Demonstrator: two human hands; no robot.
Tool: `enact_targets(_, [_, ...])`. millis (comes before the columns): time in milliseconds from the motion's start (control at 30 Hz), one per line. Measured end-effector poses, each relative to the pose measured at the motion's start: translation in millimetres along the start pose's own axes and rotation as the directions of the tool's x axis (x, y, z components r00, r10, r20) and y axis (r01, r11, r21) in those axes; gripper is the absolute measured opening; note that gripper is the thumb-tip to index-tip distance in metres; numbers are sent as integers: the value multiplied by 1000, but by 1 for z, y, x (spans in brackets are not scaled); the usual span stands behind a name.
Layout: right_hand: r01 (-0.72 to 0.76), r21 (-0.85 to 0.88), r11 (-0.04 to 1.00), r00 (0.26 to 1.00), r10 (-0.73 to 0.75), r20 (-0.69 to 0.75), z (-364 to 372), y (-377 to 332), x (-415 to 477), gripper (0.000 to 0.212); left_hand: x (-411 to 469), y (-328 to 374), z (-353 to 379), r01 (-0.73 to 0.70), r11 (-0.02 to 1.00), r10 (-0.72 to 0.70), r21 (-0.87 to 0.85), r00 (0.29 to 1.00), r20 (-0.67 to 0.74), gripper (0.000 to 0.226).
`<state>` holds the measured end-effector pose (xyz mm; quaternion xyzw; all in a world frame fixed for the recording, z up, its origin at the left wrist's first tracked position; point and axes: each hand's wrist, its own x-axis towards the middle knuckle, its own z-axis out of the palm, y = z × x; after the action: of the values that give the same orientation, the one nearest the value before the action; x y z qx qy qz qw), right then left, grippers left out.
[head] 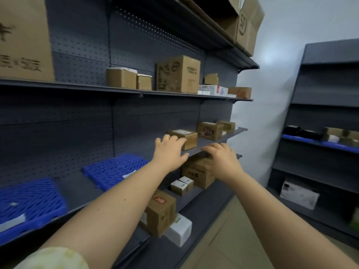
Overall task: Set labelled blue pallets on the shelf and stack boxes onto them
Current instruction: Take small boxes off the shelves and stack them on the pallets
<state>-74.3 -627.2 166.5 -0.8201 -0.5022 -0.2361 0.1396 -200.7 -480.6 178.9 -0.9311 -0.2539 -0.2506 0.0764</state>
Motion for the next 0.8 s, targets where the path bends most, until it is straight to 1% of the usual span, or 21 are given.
enact_targets(100, [-45, -11, 999, 999, 45, 2, 4, 66, 22, 50, 52, 46, 26, 1, 995, -2, -96, 1000, -6, 54])
enact_targets(200, [-87, -16, 996, 996, 87, 0, 21, 121, 43, 49, 97, 77, 60, 17, 984, -15, -177, 1000, 13, 52])
enact_targets(367, [-141, -1, 990, 990, 141, -5, 80, 191, 80, 46, 167, 96, 133, -28, 991, 35, -127, 998, 51, 50])
enact_targets(500, [-170, -69, 983, 985, 172, 19, 125, 245, 125, 44, 244, 105, 185, -119, 992, 121, -50, 992, 23, 51])
enact_targets(633, [-200, -101, 975, 980, 201, 0, 146, 305, 203, 42, 342, 119, 216, -155, 986, 154, -68, 988, -23, 50])
enact_targets(733, [-218, -105, 970, 976, 216, -26, 161, 345, 259, 48, 416, 130, 242, -172, 981, 166, -91, 984, -67, 48])
enact_targets(800, [-223, -95, 970, 975, 222, -24, 180, 369, 283, 48, 455, 140, 268, -172, 977, 165, -124, 984, -62, 48])
